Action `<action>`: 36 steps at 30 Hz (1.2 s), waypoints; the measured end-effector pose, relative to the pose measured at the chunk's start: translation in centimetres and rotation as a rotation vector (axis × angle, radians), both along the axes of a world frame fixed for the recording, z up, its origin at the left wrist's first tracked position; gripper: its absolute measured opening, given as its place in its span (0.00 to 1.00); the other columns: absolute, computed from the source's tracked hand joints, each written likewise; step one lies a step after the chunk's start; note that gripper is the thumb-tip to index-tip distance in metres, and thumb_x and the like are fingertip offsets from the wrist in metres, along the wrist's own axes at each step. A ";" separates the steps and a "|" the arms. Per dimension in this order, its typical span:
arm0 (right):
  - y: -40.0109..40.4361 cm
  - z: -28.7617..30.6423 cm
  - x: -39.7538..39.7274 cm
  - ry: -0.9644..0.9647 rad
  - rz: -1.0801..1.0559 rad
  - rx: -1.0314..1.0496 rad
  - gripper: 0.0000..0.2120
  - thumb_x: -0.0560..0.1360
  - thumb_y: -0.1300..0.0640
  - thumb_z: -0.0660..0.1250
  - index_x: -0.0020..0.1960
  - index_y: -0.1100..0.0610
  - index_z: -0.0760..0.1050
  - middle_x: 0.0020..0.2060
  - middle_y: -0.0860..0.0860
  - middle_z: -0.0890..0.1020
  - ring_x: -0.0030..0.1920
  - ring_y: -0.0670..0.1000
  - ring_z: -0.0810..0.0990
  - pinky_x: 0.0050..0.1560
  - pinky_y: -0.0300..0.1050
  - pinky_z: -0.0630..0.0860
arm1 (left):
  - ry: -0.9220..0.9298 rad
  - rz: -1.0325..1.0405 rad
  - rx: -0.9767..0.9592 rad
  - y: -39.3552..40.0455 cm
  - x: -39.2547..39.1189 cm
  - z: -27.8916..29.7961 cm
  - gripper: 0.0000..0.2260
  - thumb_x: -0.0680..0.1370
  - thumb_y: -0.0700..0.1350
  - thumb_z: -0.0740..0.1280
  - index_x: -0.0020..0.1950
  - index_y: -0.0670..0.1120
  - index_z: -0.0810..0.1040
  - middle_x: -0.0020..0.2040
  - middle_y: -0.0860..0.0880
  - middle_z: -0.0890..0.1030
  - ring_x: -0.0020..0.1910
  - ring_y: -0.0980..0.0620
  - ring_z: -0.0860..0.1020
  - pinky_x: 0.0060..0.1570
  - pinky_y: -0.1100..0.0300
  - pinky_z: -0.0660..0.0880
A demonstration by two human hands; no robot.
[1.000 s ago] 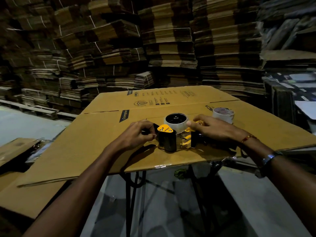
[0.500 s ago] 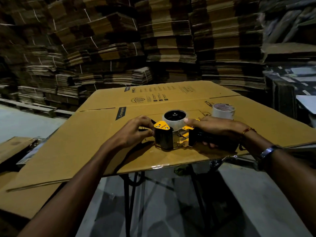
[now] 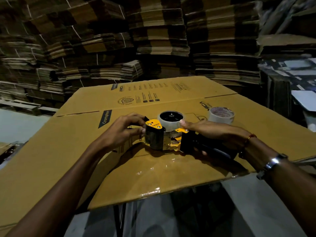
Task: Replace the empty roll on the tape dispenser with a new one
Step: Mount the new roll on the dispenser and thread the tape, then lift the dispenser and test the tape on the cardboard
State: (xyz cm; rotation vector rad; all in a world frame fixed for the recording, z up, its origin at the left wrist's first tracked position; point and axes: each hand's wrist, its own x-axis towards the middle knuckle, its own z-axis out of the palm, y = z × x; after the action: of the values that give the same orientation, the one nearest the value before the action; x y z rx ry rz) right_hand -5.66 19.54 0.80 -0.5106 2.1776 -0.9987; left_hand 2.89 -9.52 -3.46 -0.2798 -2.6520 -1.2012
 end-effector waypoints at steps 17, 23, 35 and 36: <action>3.7 9.0 1.9 -0.141 -0.114 -0.166 0.23 0.70 0.34 0.68 0.59 0.45 0.77 0.47 0.54 0.86 0.42 0.54 0.84 0.36 0.48 0.79 | -0.399 -0.007 -0.063 4.3 -0.3 10.0 0.04 0.81 0.40 0.66 0.52 0.47 0.80 0.41 0.51 0.82 0.39 0.57 0.80 0.41 0.58 0.79; 7.4 11.0 3.6 -0.073 -0.175 -0.193 0.19 0.69 0.33 0.70 0.53 0.43 0.82 0.49 0.46 0.86 0.51 0.46 0.85 0.58 0.56 0.80 | -0.498 -0.014 0.191 8.4 1.3 11.8 0.08 0.82 0.35 0.60 0.54 0.43 0.79 0.42 0.37 0.83 0.39 0.48 0.82 0.41 0.58 0.80; 12.1 9.2 6.7 0.083 -0.224 -0.110 0.15 0.68 0.35 0.72 0.51 0.40 0.77 0.44 0.41 0.85 0.43 0.43 0.84 0.49 0.53 0.82 | -0.679 0.023 0.209 12.4 -0.5 11.9 0.10 0.78 0.32 0.64 0.51 0.40 0.84 0.42 0.48 0.85 0.43 0.54 0.82 0.52 0.52 0.79; 12.2 9.1 7.1 0.080 -0.238 -0.110 0.14 0.69 0.37 0.73 0.51 0.40 0.76 0.43 0.42 0.86 0.39 0.45 0.85 0.45 0.54 0.83 | -0.695 0.035 0.218 12.4 -0.7 11.8 0.10 0.79 0.33 0.63 0.51 0.40 0.84 0.42 0.48 0.85 0.43 0.54 0.82 0.50 0.53 0.78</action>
State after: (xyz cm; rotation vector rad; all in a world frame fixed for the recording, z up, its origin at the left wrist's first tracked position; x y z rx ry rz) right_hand 1.40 31.72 9.91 -0.3518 2.3022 -1.2502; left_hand 2.20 2.91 8.38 0.2758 -2.9998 -1.8214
